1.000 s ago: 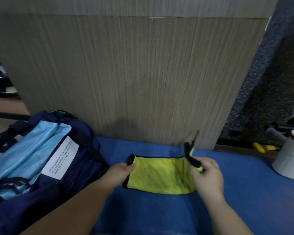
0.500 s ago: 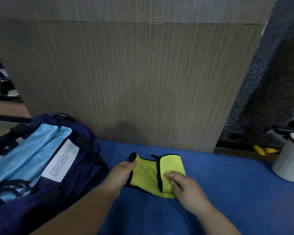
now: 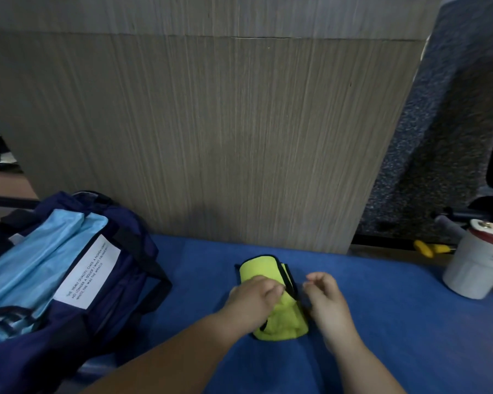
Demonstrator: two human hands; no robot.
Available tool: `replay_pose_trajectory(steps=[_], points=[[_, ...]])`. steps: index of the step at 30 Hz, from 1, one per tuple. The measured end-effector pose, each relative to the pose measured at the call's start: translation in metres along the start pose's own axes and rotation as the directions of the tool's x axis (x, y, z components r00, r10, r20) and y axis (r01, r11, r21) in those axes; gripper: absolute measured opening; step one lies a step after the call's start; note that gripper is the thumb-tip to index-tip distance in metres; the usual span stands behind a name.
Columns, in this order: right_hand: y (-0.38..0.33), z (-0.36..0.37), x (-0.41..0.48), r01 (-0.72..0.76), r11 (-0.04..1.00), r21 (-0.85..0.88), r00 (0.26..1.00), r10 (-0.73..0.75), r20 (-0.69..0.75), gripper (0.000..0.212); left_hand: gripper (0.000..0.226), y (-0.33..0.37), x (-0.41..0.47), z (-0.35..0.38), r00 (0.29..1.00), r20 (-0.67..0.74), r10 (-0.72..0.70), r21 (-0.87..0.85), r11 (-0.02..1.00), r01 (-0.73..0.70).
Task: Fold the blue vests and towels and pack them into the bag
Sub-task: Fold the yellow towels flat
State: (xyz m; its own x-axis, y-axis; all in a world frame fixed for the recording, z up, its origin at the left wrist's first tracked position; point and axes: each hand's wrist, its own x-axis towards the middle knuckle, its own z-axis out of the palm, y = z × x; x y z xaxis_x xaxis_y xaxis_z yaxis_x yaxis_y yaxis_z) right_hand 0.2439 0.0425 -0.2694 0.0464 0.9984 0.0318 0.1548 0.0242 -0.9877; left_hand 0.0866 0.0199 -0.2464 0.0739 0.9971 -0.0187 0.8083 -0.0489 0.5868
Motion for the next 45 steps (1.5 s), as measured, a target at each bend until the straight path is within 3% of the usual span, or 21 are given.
replay_pose_trajectory(steps=[3,8,12,15,17,20,26,30,36,42,45], points=[[-0.001,-0.002,-0.001,-0.164,0.970,-0.181,0.984,0.173,0.034,0.039,0.036,-0.005,-0.007,0.006,0.995,0.017,0.095,0.129,0.987,-0.096],[-0.001,0.002,-0.008,-0.191,0.937,-0.293,0.971,0.224,0.084,0.066,0.035,-0.010,-0.012,0.006,0.986,0.099,0.133,0.107,0.984,-0.144],[-0.003,0.002,-0.007,-0.309,0.938,-0.159,0.935,0.330,0.130,0.048,0.034,-0.021,-0.021,0.010,0.990,0.073,0.121,-0.208,0.973,-0.104],[-0.004,0.005,-0.010,-0.305,0.947,-0.099,0.940,0.316,0.132,0.028,0.047,-0.024,-0.027,0.006,0.999,-0.009,-0.049,-0.345,0.938,0.043],[-0.004,0.009,-0.013,-0.283,0.959,-0.026,0.951,0.284,0.120,0.020,0.056,-0.024,-0.028,0.000,0.980,-0.003,-0.200,-0.473,0.864,0.175],[-0.006,0.018,-0.019,-0.263,0.961,0.084,0.955,0.247,0.166,0.022,0.046,-0.021,-0.033,-0.012,0.946,0.094,-0.310,-0.609,0.734,0.301],[-0.008,0.037,-0.033,-0.262,0.942,0.208,0.936,0.195,0.294,0.031,0.055,-0.036,-0.040,-0.032,0.927,0.029,-0.375,-0.591,0.742,0.318],[-0.014,0.059,-0.043,-0.252,0.940,0.229,0.933,0.174,0.314,0.041,0.043,-0.050,-0.047,-0.049,0.935,-0.063,-0.349,-0.547,0.796,0.261],[-0.048,0.119,-0.052,-0.097,0.977,0.188,0.951,0.036,0.307,0.040,0.045,-0.077,-0.067,-0.104,0.905,-0.254,-0.340,-0.475,0.860,0.189],[-0.108,0.211,-0.061,0.058,0.975,0.215,0.920,-0.136,0.367,0.033,0.047,-0.119,-0.107,-0.195,0.771,-0.491,-0.407,-0.365,0.899,0.243],[-0.136,0.263,-0.067,0.160,0.978,0.132,0.894,-0.200,0.402,0.031,0.043,-0.140,-0.128,-0.238,0.696,-0.565,-0.443,-0.288,0.896,0.337]])
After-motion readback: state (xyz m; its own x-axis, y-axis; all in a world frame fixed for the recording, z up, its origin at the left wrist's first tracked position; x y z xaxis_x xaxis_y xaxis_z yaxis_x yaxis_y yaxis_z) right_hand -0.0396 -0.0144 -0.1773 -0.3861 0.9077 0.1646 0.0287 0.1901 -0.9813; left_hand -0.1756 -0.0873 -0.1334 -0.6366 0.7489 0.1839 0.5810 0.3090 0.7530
